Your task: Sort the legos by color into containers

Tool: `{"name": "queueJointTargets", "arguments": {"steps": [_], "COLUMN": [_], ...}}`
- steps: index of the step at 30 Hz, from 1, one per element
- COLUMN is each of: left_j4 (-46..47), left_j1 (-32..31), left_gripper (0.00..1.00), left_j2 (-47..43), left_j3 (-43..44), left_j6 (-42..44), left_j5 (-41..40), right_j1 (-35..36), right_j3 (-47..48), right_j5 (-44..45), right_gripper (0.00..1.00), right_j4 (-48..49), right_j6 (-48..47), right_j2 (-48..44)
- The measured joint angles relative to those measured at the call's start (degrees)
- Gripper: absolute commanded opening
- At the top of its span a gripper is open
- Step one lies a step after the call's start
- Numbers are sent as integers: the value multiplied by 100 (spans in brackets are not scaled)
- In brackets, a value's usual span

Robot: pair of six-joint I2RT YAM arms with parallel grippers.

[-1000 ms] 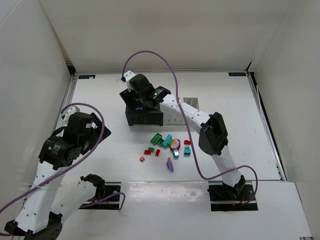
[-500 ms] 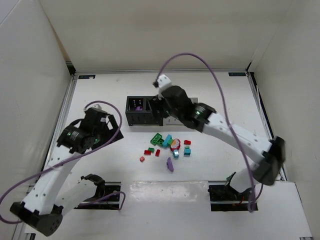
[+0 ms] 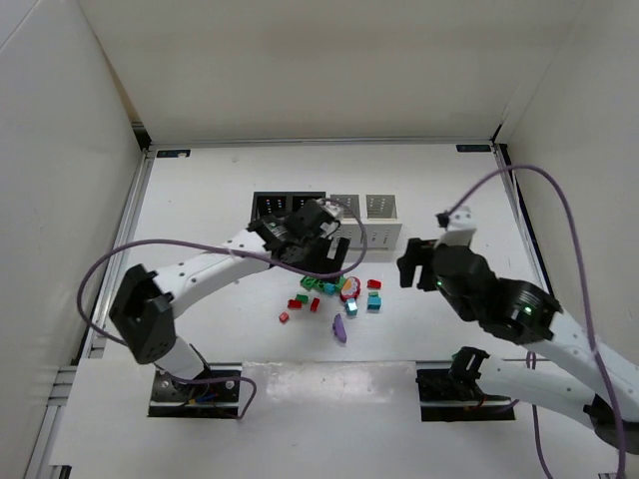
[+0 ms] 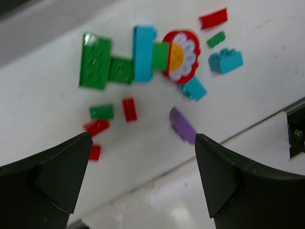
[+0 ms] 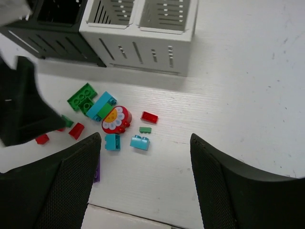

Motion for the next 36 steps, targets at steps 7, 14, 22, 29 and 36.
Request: {"name": "queueJointTargets", "arguments": {"steps": [7,14,22,29,36], "left_j4": [673,437,164,293,507], "left_j1": [-308,-549,-516,-179,103], "left_gripper": [99,99,99,98,91], "left_j2": [1333,2625,2889,2669,2662], "left_j3": [431,1655,1764,1233,1163], "left_j6": [518,675,470,-24,-457], "left_j5": [363,9,-439,-468,-306], "right_j1": [-214,-529,-595,-595,-525], "right_j3": [-144,-251,-310,-400,-501], "right_j5": [308,317,321,326,321], "right_gripper": [78,78,78,78,78], "right_j4": [-748,-1097,-1231,-1257,-1241], "right_j6": [455,483,476,474,485], "right_j2": [-1117,-1185,-1196,-1224,-1303]}}
